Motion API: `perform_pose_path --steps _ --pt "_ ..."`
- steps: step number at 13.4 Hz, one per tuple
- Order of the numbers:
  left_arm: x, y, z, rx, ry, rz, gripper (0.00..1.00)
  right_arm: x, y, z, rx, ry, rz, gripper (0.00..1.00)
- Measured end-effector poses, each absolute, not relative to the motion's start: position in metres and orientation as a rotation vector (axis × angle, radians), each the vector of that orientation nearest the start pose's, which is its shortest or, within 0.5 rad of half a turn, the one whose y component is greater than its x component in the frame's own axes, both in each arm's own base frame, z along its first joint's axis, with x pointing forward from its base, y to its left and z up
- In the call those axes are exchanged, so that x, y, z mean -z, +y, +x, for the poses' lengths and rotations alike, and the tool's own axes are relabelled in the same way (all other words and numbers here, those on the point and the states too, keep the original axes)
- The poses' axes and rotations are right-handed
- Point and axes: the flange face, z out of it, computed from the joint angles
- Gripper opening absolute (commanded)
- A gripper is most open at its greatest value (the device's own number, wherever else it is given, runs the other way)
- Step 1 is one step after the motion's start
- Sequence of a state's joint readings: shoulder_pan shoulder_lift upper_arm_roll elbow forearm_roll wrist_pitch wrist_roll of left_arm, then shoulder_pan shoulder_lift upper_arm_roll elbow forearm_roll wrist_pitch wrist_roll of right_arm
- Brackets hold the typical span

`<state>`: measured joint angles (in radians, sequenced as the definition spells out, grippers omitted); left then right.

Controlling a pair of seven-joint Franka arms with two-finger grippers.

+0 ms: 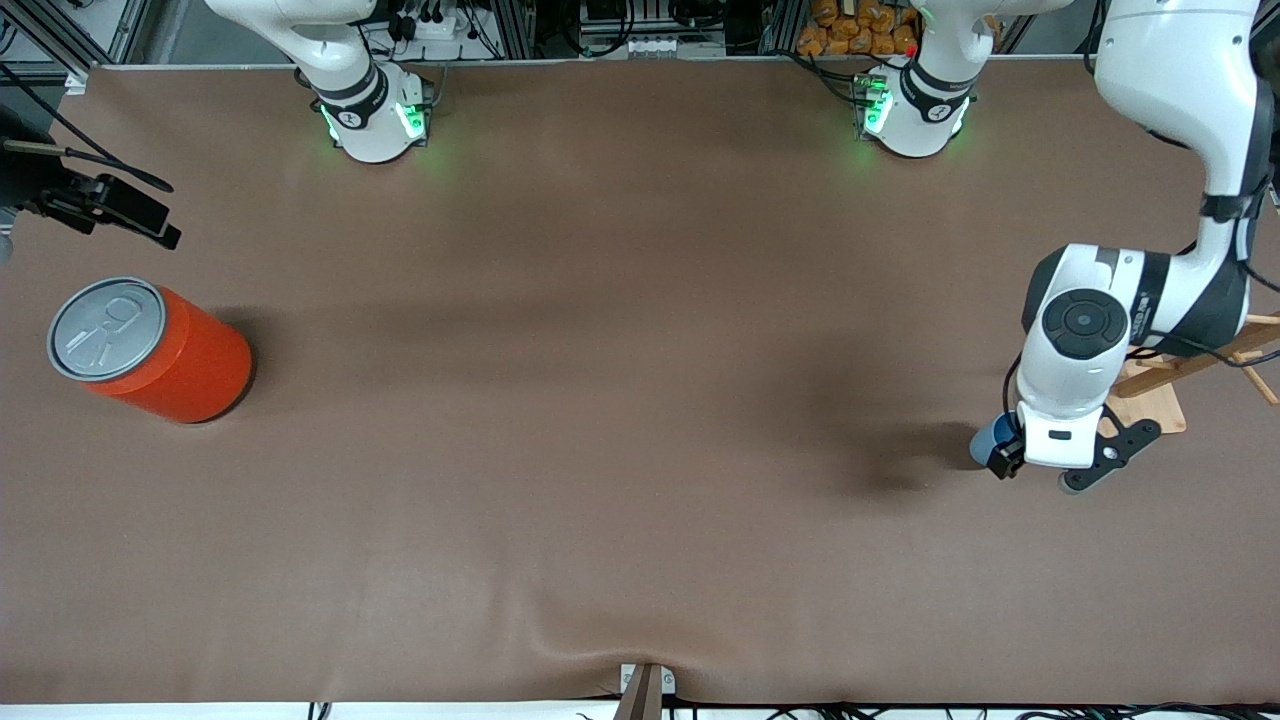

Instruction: Flip cup

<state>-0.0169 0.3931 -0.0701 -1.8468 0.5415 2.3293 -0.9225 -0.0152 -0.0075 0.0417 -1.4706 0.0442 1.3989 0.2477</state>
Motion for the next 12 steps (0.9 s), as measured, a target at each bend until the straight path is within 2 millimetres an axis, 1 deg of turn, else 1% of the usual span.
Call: perform_pose_path --steps 2,4,6,9,11,12 --pt "-0.342 -0.035 0.647 0.314 -0.587 -2.804 1.00 -0.661 0.020 0.534 -0.108 0.333 -3.087 1.00" --pt "-0.363 -0.021 0.648 0.194 -0.472 -2.872 1.00 -0.661 0.020 0.534 -0.108 0.333 -3.087 1.00" --pt "-0.386 -0.013 0.648 0.074 -0.333 -2.919 1.00 -0.661 0.020 0.534 -0.108 0.333 -3.087 1.00" --pt "-0.421 -0.015 0.644 -0.033 -0.163 -2.977 1.00 -0.661 0.020 0.534 -0.108 0.333 -3.087 1.00" --pt "-0.445 -0.021 0.634 -0.101 -0.044 -3.016 1.00 -0.661 0.020 0.534 -0.108 0.333 -3.087 1.00" --pt "-0.457 -0.027 0.626 -0.138 0.029 -3.034 1.00 -0.661 0.020 0.534 -0.107 0.333 -3.087 1.00"
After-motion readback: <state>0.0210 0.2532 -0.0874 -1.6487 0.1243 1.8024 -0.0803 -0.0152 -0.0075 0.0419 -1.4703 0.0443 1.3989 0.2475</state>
